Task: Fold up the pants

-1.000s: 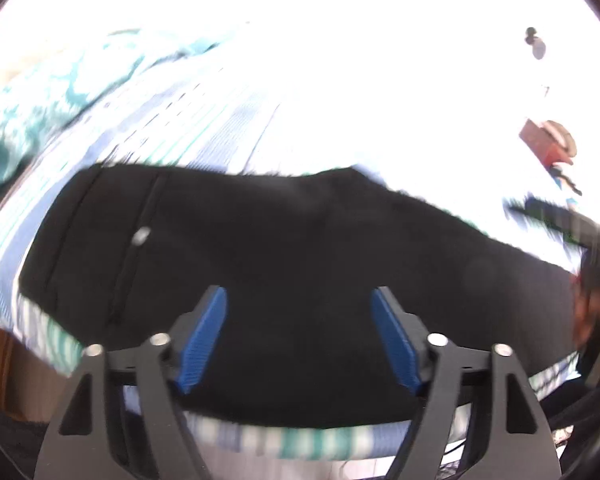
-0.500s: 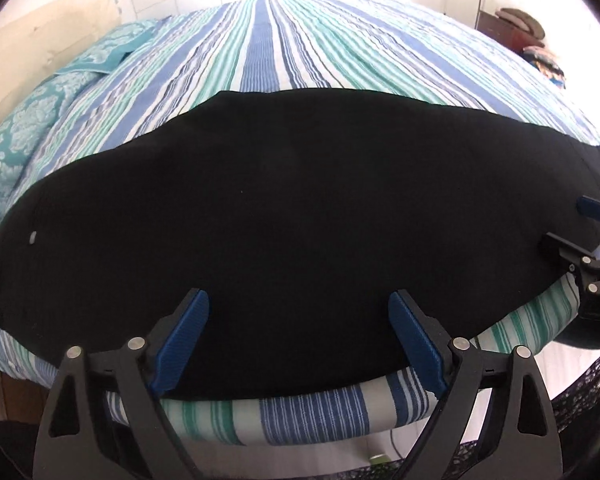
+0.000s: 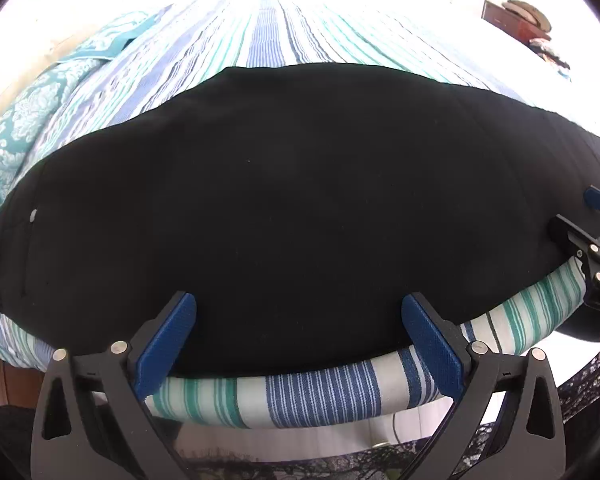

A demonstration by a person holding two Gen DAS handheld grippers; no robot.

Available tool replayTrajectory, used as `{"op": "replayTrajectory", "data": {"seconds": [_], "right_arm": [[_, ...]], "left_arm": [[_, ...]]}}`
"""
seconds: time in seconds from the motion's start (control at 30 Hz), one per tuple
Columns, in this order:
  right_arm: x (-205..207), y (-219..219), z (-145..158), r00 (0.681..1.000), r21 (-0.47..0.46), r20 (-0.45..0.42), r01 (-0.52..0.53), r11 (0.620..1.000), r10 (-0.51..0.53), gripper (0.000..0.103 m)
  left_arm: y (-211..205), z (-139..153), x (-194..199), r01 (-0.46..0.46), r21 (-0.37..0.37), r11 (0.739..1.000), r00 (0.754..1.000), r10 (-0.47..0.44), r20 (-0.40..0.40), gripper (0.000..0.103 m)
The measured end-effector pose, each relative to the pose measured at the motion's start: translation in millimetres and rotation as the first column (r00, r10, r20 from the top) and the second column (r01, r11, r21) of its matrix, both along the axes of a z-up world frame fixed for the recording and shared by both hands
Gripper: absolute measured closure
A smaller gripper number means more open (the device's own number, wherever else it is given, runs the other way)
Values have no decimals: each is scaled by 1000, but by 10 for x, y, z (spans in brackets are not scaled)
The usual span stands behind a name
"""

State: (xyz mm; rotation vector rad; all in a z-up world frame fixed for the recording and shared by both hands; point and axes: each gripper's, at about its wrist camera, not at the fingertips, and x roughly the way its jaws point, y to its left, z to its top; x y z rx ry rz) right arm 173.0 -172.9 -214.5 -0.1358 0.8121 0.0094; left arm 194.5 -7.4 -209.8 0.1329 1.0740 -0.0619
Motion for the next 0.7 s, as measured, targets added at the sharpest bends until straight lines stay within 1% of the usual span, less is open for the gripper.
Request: {"op": "replayTrajectory", "data": {"seconds": [0.27,0.4,0.43,0.5,0.53,0.57,0.63,0.7], "right_arm": [[-39,1,-11,1000,5,11,1,1000,-1,0],[-23,-36,50,999,20,-18,-33,999,34,0],[-24,-68,76,999,37,-26,-41,998,42,0],[-50,-175,143,999,84,-22,-40,996,42,0],[-72,-250,199,999,107,-9,-34,994,35,0],[-91,-345,267,1000,124,10,-19,992,18,1],[-121,-591,423,998,150,58,26,988,-35,1],[-114,-928,528,991,181,79,97,979,-112,0]], "left_arm": [[17,-1,-23,22,8,1000,1000,-22,-20,1],[18,62,-37,7,-10,1000,999,-8,-35,2],[19,97,-38,1,-27,1000,1000,-2,-27,2],[23,215,-68,-11,-75,997,1000,13,24,2],[14,267,-74,-16,-87,996,998,20,53,2],[-4,320,-82,-17,-91,996,996,24,83,2],[-56,384,-86,-19,-75,997,991,29,132,2],[-84,390,-19,-22,-53,998,987,30,160,2]]}}
